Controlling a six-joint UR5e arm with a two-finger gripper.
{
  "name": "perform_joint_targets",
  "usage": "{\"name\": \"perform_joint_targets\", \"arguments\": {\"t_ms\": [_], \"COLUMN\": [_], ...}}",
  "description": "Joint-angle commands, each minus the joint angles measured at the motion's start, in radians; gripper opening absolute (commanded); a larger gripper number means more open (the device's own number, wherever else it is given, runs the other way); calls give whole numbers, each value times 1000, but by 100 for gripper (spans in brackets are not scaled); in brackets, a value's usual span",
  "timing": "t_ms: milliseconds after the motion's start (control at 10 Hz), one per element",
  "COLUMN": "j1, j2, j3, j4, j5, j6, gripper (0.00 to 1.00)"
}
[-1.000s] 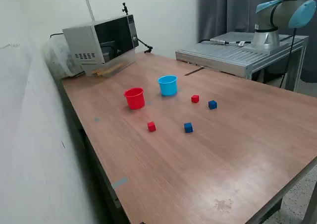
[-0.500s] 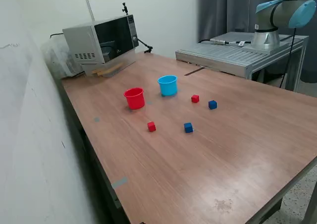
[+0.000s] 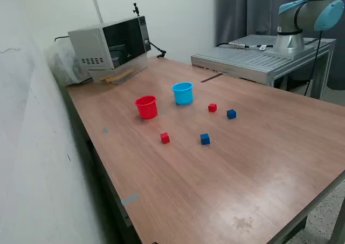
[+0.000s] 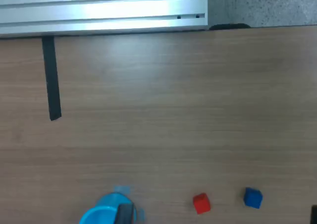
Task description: Place red objects in the red bin, and blue objects in the blue bin.
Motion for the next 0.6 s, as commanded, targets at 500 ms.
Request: {"name": "perform_joint_targets", "arguments": {"t_ms": [500], "j1": [14], "j2": [-1], "j3": [-3], "j4": [-6], "j5": [4], "j6": [-1], "gripper": [100]}}
